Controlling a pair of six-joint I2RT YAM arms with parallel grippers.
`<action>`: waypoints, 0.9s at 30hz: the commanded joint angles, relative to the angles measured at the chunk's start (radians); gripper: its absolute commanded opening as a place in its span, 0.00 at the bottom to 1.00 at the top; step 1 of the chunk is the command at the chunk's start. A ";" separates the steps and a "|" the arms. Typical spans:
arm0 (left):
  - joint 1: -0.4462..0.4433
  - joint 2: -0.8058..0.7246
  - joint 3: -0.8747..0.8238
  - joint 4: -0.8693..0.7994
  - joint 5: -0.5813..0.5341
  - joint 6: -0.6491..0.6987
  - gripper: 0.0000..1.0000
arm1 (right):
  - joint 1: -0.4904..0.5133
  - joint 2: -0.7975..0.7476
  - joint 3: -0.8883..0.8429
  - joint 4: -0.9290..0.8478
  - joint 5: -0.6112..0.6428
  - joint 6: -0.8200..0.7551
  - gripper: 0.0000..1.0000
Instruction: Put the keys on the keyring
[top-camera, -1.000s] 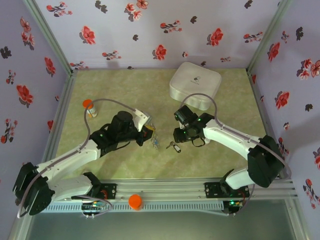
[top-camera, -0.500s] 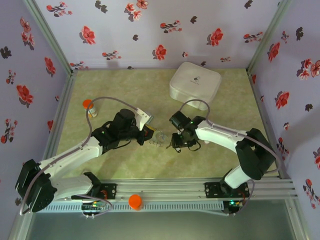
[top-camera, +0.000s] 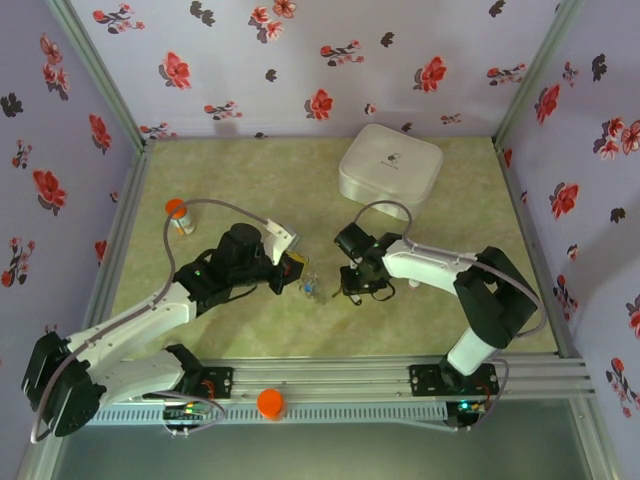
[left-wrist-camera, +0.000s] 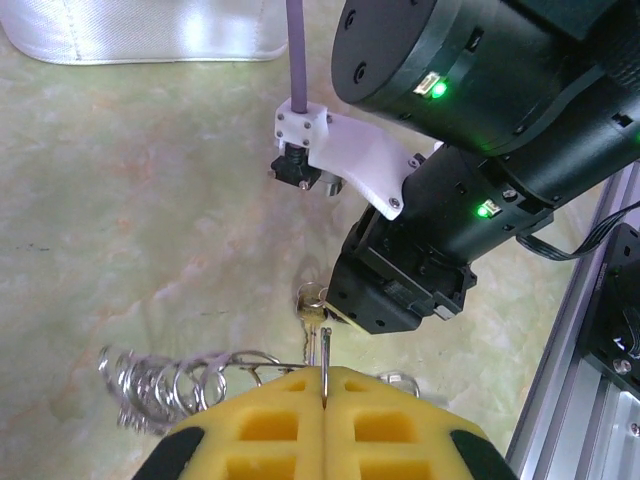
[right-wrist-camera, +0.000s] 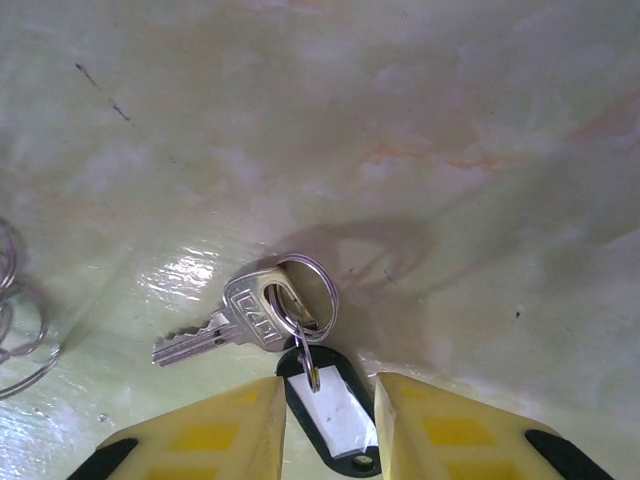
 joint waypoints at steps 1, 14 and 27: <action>0.006 -0.031 -0.015 0.043 0.004 0.032 0.00 | -0.006 0.030 0.034 -0.013 0.004 -0.023 0.24; 0.005 -0.034 -0.027 0.058 0.007 0.043 0.00 | -0.006 0.050 0.064 -0.008 0.011 -0.033 0.21; 0.005 -0.026 -0.026 0.079 0.015 0.052 0.00 | -0.006 0.062 0.075 -0.020 0.004 -0.044 0.10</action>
